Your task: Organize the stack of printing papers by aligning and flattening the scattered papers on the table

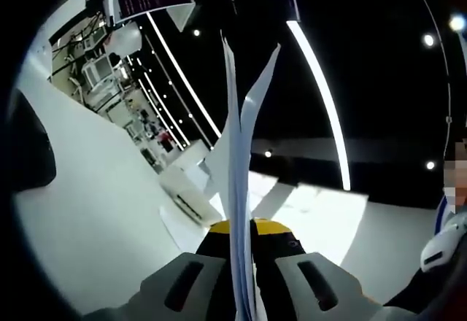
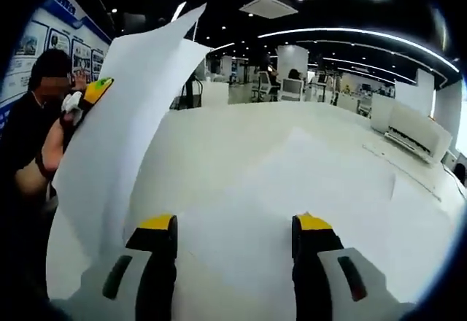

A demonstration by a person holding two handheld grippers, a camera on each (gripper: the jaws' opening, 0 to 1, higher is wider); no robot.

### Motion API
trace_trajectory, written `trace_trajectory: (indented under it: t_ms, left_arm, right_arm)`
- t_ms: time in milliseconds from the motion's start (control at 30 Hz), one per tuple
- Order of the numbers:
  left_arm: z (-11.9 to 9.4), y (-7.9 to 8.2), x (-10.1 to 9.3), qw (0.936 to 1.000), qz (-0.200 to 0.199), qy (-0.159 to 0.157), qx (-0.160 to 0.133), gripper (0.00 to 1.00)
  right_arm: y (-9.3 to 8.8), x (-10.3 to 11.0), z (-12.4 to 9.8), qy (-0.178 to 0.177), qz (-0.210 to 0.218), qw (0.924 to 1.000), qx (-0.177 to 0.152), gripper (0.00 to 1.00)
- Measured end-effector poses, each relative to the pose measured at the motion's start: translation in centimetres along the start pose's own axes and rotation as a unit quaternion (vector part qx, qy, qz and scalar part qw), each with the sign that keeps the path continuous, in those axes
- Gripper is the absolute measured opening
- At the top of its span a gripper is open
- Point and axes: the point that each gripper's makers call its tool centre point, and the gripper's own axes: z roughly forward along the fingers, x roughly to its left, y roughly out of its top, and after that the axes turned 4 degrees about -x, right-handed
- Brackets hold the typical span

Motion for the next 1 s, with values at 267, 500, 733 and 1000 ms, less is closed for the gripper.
trace_trajectory:
  t_ms: [267,500,733,1000]
  left_arm:
    - [0.0,-0.1,-0.1,1.0000,0.002,0.001,0.000,0.06]
    - [0.0,-0.1,-0.3,1.0000,0.002,-0.001,-0.001,0.06]
    - [0.0,-0.1,-0.2,1.0000,0.001,-0.001,-0.001,0.06]
    - [0.0,0.0,-0.2,1.0000,0.002,0.000,-0.001,0.06]
  right_arm:
    - [0.1,-1.1,0.7,-0.019,0.018,0.9996,-0.010,0.55]
    - [0.3,-2.3,0.5,-0.033,0.030,0.9988,-0.022,0.38]
    - [0.9,-0.5,0.6,-0.006,0.028,0.9995,-0.013,0.77]
    - [1.1,-1.4,-0.7,-0.032,0.032,0.9988,-0.015,0.73]
